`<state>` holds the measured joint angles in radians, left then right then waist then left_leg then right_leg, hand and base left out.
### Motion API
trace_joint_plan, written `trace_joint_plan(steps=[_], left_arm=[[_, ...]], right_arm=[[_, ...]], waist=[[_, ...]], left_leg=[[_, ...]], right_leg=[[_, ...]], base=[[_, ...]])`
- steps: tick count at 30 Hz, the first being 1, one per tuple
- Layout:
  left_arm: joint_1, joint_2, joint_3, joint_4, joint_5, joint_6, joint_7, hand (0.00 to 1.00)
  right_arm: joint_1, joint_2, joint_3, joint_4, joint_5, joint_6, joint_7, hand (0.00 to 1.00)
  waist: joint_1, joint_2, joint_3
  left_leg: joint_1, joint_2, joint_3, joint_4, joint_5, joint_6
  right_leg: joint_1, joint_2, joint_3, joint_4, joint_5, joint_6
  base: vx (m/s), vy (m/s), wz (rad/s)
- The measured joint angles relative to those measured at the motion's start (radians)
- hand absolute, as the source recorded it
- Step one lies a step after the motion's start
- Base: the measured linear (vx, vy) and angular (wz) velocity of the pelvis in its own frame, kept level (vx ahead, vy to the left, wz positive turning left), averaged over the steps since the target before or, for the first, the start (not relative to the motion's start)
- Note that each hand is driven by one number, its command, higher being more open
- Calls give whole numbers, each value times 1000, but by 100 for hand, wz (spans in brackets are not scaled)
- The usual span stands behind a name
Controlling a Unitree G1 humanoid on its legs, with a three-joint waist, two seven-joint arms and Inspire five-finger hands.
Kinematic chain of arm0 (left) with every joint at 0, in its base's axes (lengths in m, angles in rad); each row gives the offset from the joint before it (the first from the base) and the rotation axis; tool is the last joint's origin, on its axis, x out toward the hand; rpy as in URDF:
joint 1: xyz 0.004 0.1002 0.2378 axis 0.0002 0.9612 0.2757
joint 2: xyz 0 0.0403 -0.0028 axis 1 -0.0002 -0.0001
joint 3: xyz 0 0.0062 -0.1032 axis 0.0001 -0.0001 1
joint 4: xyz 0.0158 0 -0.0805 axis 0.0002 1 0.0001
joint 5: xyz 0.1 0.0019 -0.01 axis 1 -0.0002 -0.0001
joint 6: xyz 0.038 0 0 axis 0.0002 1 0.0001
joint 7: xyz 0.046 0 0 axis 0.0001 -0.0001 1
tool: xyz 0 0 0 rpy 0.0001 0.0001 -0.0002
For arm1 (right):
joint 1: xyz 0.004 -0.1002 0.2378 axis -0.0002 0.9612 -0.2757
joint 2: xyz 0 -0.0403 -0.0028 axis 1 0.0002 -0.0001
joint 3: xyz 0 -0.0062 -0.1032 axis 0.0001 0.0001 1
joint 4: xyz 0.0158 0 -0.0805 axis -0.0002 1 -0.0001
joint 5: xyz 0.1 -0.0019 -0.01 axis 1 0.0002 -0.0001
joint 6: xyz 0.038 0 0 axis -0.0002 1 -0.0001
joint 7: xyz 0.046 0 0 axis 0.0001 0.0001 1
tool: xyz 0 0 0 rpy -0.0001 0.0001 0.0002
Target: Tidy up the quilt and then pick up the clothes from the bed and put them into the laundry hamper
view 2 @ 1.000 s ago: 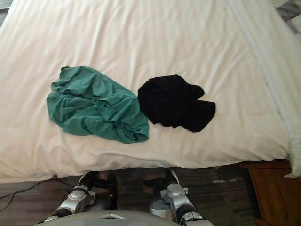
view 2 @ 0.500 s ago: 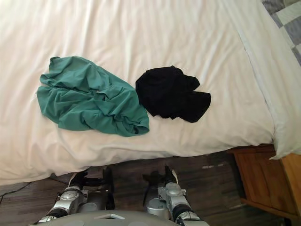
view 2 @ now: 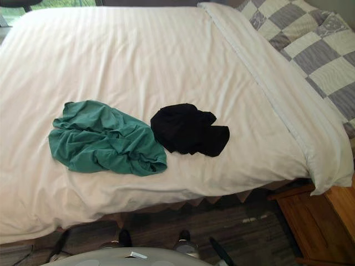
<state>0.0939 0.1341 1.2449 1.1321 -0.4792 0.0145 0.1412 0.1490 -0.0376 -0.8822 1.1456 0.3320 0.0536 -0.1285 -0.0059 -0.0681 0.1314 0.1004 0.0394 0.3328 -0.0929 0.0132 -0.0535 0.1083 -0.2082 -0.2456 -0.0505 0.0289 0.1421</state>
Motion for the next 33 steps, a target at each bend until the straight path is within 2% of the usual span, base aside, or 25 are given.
trace_joint_plan(steps=[4,6,8,9,11,14,15,18,19,21,23,26,28,30,31,33], left_arm=[[61,109,250,10,-33,14,3,100],[77,175,304,29,-43,14,16,100],[83,255,310,53,-59,15,39,100],[80,319,305,57,-68,14,59,100],[72,401,300,56,-67,10,88,100],[54,514,288,6,-68,-23,135,100],[54,560,260,-54,-76,-72,147,100],[57,642,206,-207,-113,-128,158,100],[64,683,175,-311,-121,-183,159,100],[50,734,130,-418,-159,-255,156,100],[4,739,14,-577,-178,-358,167,100],[-59,704,-122,-735,-151,-418,196,100],[-89,599,-215,-834,-145,-434,191,100],[-93,443,-313,-907,-141,-430,184,100],[-92,405,-346,-917,-141,-427,181,100],[-86,264,-479,-949,-139,-409,162,100]], right_arm=[[22,-63,-222,0,86,0,-25,100],[9,-122,-314,0,118,-2,-47,100],[-18,-198,-369,0,125,-3,-66,100],[-54,-271,-371,0,122,-18,-91,100],[-95,-351,-366,-6,119,-46,-120,100],[-129,-410,-315,-135,116,-80,-169,100],[-126,-416,-266,-244,106,-107,-191,100],[-123,-418,-202,-435,92,-128,-226,100],[-124,-418,-150,-545,53,-155,-239,100],[-129,-418,-88,-650,5,-193,-250,100],[-133,-413,-23,-723,-49,-233,-268,100],[-170,-338,67,-819,-120,-240,-281,100],[-168,-272,124,-881,-165,-236,-270,100],[-164,-226,164,-918,-170,-233,-263,100],[-164,-217,175,-920,-170,-230,-259,100],[-162,-190,217,-934,-171,-206,-238,100]], waist=[[-5,16,-69],[-7,21,-102],[-9,21,-130],[-13,22,-134],[-19,22,-138],[-23,25,-156],[-23,25,-159],[-22,21,-162],[-18,20,-162],[-16,22,-163],[-6,28,-165],[-4,43,-171],[-6,54,-169],[-16,76,-155],[-17,80,-153],[-30,84,-133]], left_leg=[[0,4,-21,0,-9,-12],[0,3,-37,0,-10,-13],[-4,4,-53,0,-9,-14],[-4,4,-66,0,-5,-14],[-9,5,-82,0,-1,-16],[-23,5,-105,1,7,-17],[-22,4,-117,4,15,-8],[-15,3,-127,5,19,-8],[-8,3,-128,5,19,-9],[-4,4,-127,5,18,-10],[-3,5,-129,5,18,-9],[-4,6,-118,4,19,-10],[-1,7,-108,4,19,-9],[-2,5,-100,5,20,-8],[-2,5,-96,5,20,-7],[-1,8,-89,5,19,-7]], right_leg=[[9,3,-24,9,-20,-2],[16,1,-39,17,-35,-5],[18,1,-54,23,-42,-3],[18,1,-62,33,-50,1],[19,2,-75,34,-55,4],[19,4,-90,35,-58,6],[27,4,-98,46,-62,7],[29,3,-106,69,-76,6],[30,3,-106,72,-80,7],[31,2,-105,74,-85,4],[30,0,-105,80,-86,2],[17,2,-93,89,-87,1],[10,0,-77,91,-84,6],[3,-5,-66,90,-78,13],[-2,-5,-59,90,-75,19],[-3,-2,-45,84,-70,25]], base=[[24,-36,14],[22,-42,26],[7,-49,26],[-34,-36,21],[-41,-30,22],[0,-41,25],[48,-33,22],[30,-24,14],[0,0,0],[0,0,0],[-11,-7,4],[-25,9,-10],[-20,17,-18],[0,21,-12],[14,23,-22],[29,-1,-21]])
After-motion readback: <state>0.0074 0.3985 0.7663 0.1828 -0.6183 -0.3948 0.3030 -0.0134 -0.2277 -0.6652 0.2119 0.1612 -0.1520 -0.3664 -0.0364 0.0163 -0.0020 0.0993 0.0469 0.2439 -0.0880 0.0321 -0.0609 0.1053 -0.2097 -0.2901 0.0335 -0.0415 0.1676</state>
